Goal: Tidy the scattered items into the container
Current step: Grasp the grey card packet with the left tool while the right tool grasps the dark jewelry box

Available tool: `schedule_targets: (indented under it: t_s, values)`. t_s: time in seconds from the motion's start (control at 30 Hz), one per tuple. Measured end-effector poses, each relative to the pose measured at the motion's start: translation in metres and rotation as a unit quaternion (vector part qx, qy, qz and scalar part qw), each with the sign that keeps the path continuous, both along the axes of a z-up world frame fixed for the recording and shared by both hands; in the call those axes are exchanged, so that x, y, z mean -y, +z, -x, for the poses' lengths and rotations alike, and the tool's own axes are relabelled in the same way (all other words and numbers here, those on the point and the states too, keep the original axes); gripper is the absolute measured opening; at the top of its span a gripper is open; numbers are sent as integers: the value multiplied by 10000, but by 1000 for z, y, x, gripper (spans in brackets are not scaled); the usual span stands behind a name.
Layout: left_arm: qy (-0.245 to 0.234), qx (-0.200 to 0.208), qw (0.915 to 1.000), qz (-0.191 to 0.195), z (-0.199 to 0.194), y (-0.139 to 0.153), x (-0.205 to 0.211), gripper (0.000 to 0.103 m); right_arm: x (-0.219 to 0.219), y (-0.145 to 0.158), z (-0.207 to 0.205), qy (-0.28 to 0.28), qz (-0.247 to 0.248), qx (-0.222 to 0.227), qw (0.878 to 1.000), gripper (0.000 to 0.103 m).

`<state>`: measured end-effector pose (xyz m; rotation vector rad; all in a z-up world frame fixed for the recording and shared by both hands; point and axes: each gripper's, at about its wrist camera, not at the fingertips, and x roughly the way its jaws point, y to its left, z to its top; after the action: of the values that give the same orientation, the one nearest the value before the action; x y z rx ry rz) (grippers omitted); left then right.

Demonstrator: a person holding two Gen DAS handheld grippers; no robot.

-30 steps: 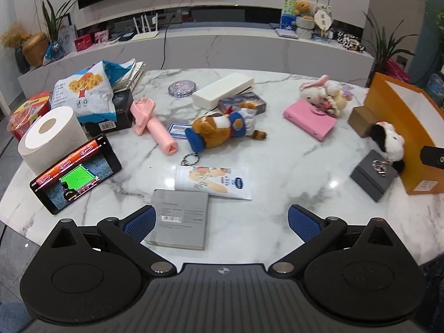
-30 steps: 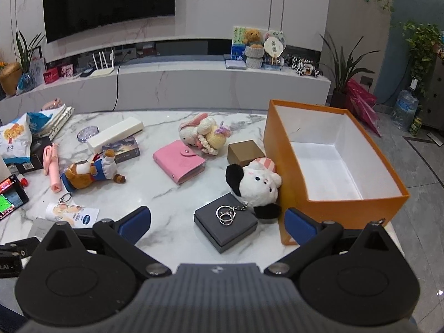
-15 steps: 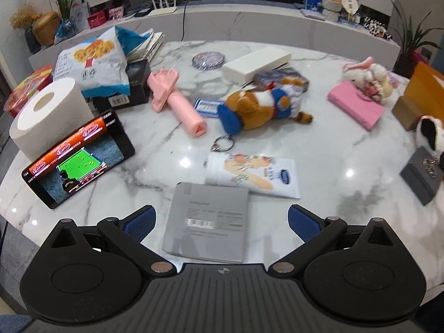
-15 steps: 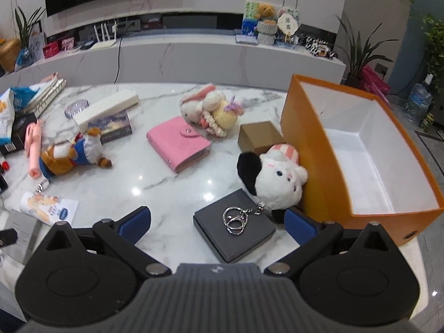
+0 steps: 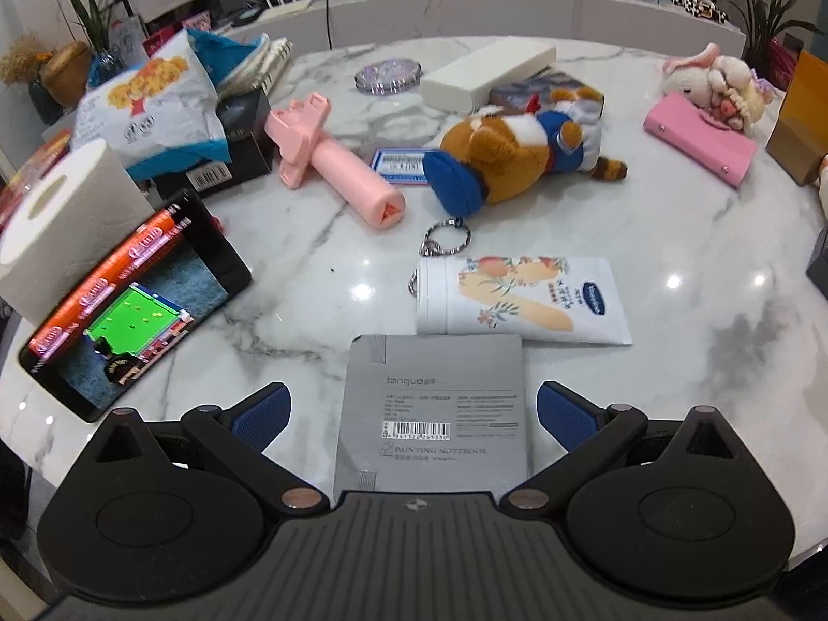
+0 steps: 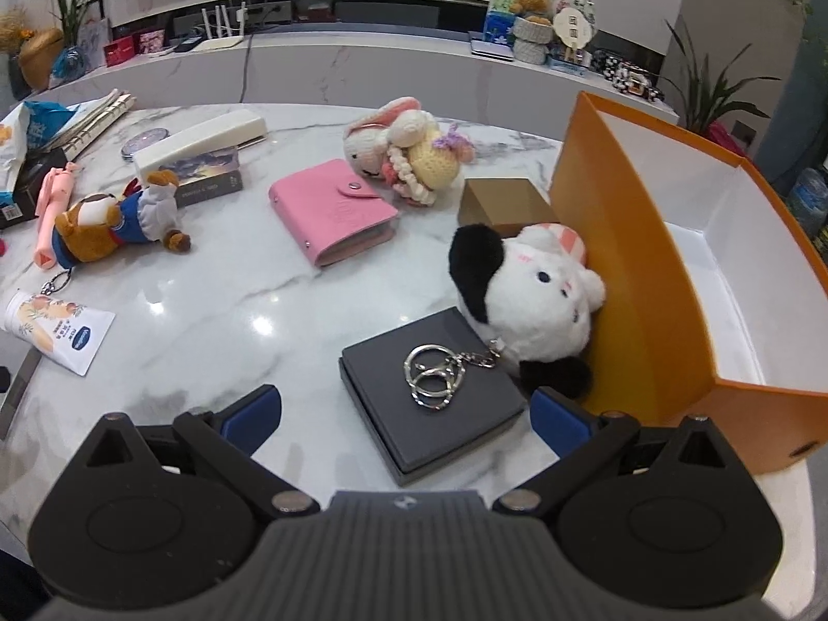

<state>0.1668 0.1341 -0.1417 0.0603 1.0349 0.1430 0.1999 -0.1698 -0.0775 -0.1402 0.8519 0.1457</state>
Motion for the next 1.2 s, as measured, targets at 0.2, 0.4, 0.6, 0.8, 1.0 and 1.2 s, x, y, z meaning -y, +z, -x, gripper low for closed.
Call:
schedule_targets:
  t_s: [0.2, 0.4, 0.6, 0.8, 1.0, 1.2]
  values:
    - [-140, -148, 9998, 21, -7, -13, -4, 103, -2, -13, -14, 18, 117, -85, 9999, 103]
    - [-218, -157, 9993, 267, -12, -15, -7, 103, 0, -22, -23, 294, 474, -26, 9984, 103]
    - [-232, -301, 9972, 639, -21, -18, -12, 103, 11, -29, -37, 923, 613, -486, 9927, 103]
    - [-540, -232, 9964, 618, -24, -19, -8, 103, 16, -37, -46, 1042, 191, -981, 9895, 93]
    - [-581, -219, 9963, 602, -24, -19, -7, 103, 13, -40, -46, 1110, 100, -1015, 9886, 80]
    - [-619, -143, 9962, 599, -22, -18, -8, 103, 12, -42, -47, 1072, -25, -892, 9902, 82]
